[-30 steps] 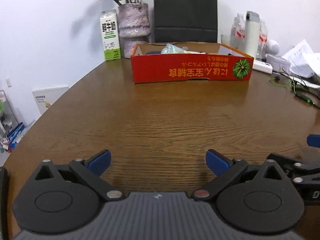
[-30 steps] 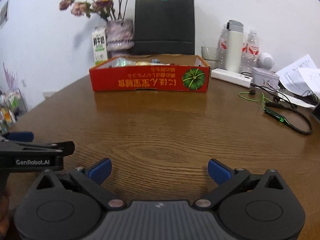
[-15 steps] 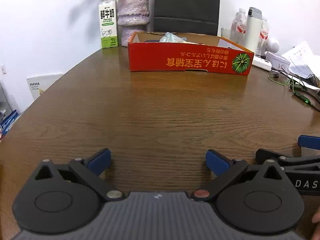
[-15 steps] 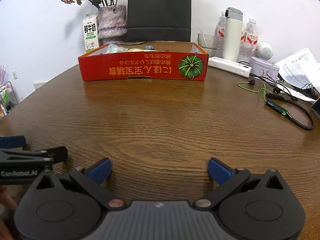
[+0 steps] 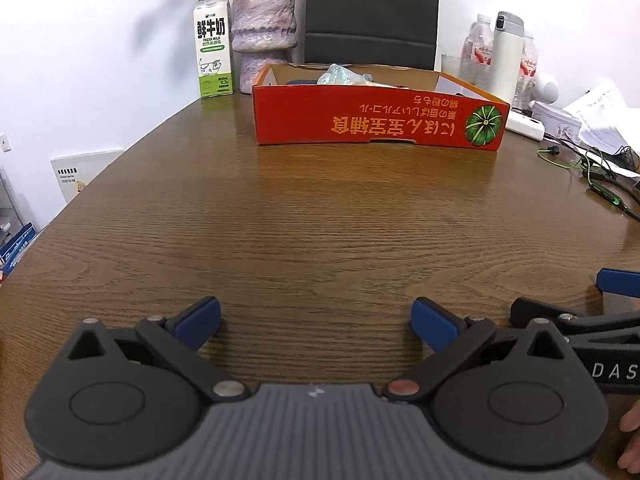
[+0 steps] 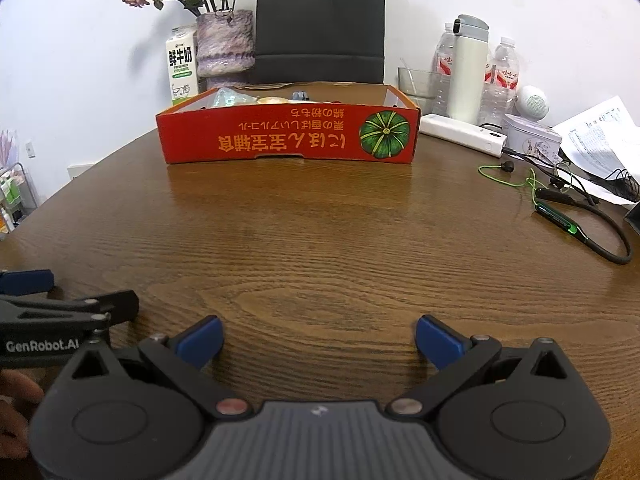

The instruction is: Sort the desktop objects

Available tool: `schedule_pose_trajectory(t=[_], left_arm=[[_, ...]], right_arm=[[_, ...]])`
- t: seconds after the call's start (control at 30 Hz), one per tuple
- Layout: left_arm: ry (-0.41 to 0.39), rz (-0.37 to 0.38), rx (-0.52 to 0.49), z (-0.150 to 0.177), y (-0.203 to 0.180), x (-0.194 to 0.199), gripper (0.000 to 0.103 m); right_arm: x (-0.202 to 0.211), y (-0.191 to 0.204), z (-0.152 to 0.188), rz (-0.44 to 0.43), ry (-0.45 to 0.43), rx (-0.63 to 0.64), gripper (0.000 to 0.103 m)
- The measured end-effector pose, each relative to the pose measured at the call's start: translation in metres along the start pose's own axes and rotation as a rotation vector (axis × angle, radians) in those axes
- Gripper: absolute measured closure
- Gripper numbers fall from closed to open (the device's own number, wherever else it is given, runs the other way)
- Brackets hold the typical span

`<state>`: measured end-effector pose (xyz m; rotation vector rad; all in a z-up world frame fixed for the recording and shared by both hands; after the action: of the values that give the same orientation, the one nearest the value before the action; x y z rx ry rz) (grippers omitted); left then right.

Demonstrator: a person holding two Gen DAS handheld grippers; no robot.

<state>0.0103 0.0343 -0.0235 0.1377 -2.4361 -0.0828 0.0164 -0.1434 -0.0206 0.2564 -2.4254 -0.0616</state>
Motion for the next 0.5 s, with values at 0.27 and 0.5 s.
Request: schedule_pose_trajectory(t=[0.27,0.5], left_arm=[[0.000,-0.004,0.003,-0.0004,0.0000,-0.0004,0.000],[0.000,-0.002,0.001,-0.0005,0.0011,-0.0006,0.000]], right_arm=[[-0.0020,0.0004,-0.0019,-0.003,0.001,0.003,0.000],[-0.0022,0.0007,-0.0016,-0.003,0.001,0.003,0.000]])
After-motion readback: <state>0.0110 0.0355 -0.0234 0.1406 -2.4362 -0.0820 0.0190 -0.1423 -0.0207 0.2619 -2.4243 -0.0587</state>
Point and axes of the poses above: each gripper's, at about its wrist camera, not at the fingertips, and x roughly against the way its jaws point, y to its left, z to its underside, the point moved 3 cm from there along -x, roughly the way its jaws point, and after that the axes turned 8 degrees about -z, right-handed, at the moved point
